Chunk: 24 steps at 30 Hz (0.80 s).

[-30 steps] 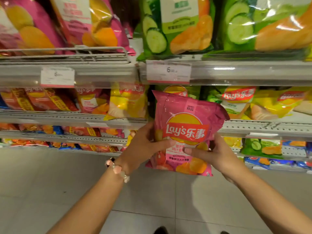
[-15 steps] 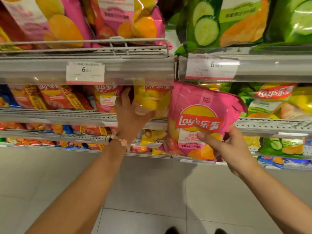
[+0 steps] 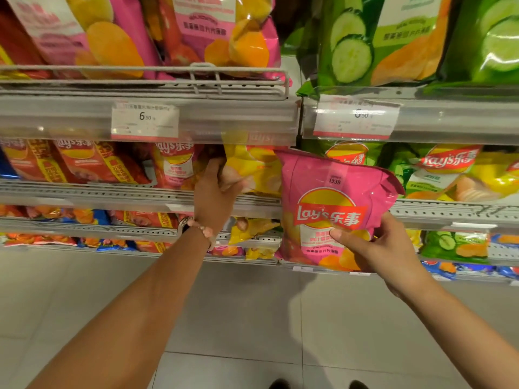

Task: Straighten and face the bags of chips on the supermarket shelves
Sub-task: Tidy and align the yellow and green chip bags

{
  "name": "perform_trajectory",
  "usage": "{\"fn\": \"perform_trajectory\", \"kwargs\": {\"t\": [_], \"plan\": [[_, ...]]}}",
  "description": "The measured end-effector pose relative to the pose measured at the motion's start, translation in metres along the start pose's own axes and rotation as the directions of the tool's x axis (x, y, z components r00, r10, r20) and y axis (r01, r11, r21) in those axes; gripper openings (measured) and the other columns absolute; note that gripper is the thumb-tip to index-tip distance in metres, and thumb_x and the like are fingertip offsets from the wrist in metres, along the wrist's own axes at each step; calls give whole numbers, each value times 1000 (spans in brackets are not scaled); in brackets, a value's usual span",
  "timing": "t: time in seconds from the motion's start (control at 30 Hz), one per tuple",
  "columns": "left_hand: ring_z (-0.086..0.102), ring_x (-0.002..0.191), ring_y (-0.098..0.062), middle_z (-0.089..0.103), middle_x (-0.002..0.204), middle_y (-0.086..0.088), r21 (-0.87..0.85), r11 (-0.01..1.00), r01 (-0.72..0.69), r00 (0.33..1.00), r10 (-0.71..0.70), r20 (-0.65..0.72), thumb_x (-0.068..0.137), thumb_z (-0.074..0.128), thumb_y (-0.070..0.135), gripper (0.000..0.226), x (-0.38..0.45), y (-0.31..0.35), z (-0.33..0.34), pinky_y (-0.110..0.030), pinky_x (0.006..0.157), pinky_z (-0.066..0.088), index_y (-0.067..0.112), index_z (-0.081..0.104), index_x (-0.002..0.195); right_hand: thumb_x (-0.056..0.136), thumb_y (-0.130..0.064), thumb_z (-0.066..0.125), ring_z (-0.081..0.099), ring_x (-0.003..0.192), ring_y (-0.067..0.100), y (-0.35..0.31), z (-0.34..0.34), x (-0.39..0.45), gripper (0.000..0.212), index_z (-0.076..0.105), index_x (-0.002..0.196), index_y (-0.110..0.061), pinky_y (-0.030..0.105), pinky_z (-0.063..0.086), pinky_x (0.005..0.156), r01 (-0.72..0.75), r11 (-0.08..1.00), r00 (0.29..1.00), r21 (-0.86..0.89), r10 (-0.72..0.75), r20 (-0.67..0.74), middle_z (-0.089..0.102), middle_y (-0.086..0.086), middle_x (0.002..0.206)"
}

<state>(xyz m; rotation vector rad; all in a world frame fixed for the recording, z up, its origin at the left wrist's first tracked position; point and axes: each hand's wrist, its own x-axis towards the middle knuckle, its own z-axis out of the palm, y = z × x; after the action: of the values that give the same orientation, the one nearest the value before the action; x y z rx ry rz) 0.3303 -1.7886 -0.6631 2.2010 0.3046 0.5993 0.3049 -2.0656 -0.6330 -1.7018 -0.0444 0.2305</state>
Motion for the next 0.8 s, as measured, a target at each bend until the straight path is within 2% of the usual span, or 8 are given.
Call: {"fn": "perform_trajectory", "kwargs": {"t": [0.1, 0.17, 0.23, 0.37, 0.5, 0.63, 0.73, 0.8], "plan": [[56, 74, -13, 61, 88, -4, -51, 998, -21, 999, 20, -32, 78, 78, 16, 44, -4, 5, -15, -15, 63, 41, -1, 57, 113, 68, -7, 81, 64, 68, -1, 1, -1, -2, 33, 63, 94, -16, 13, 48, 59, 37, 993, 999, -111, -41, -33, 69, -14, 76], [55, 74, 1, 59, 86, 5, -68, 997, -22, 999, 19, -42, 79, 77, 13, 40, -11, 7, -27, -3, 64, 37, 1, 57, 111, 68, -6, 82, 65, 80, 3, 0, 1, -3, 38, 64, 101, -12, 20, 50, 68, 55, 983, 996, -174, -68, -66, 70, -7, 88], [56, 79, 11, 55, 86, 17, -49, 999, -23, 999, 21, -43, 80, 75, 9, 38, -21, 6, -40, 0, 65, 36, 6, 57, 113, 68, -6, 82, 64, 82, 2, -3, 6, -3, 41, 63, 104, -11, 21, 50, 70, 63, 978, 991, -200, -84, -101, 68, -8, 90], [53, 76, 3, 53, 87, 19, -5, 1000, -15, 999, 15, -53, 79, 74, 4, 39, -37, 0, -58, 3, 66, 35, 7, 59, 114, 69, -8, 82, 62, 76, -6, -9, 18, 4, 41, 62, 105, -14, 14, 48, 66, 62, 979, 980, -195, -97, -175, 67, -10, 89], [52, 84, 23, 54, 92, 20, -20, 1000, -21, 999, 21, 24, 78, 74, 2, 46, -46, -9, -73, 5, 69, 35, 2, 57, 121, 70, -12, 81, 64, 82, 0, -18, 31, 9, 43, 61, 108, -15, 26, 52, 76, 64, 979, 976, -191, -101, -190, 67, -11, 92], [55, 77, 2, 57, 87, 8, 11, 1000, 10, 996, -11, 92, 76, 79, 8, 38, -62, -29, -96, -2, 64, 38, 12, 58, 107, 72, -12, 81, 67, 92, 14, -25, 48, 13, 43, 61, 110, -13, 39, 54, 87, 67, 983, 979, -173, -97, -177, 69, -2, 100], [58, 80, -16, 63, 93, -3, 25, 997, 67, 993, -69, 99, 75, 80, 12, 42, -78, -46, -111, -6, 65, 40, 6, 58, 111, 73, -13, 80, 65, 93, 8, -29, 64, 18, 44, 59, 112, -15, 33, 51, 87, 84, 983, 981, -165, -110, -158, 68, -6, 99], [59, 82, -19, 64, 93, -4, -1, 993, 122, 988, -121, 94, 76, 79, 11, 42, -85, -53, -117, -8, 65, 41, 8, 58, 111, 74, -12, 79, 65, 95, 10, -29, 75, 23, 46, 58, 115, -12, 31, 51, 88, 91, 982, 985, -165, -113, -130, 68, -3, 102]]}}
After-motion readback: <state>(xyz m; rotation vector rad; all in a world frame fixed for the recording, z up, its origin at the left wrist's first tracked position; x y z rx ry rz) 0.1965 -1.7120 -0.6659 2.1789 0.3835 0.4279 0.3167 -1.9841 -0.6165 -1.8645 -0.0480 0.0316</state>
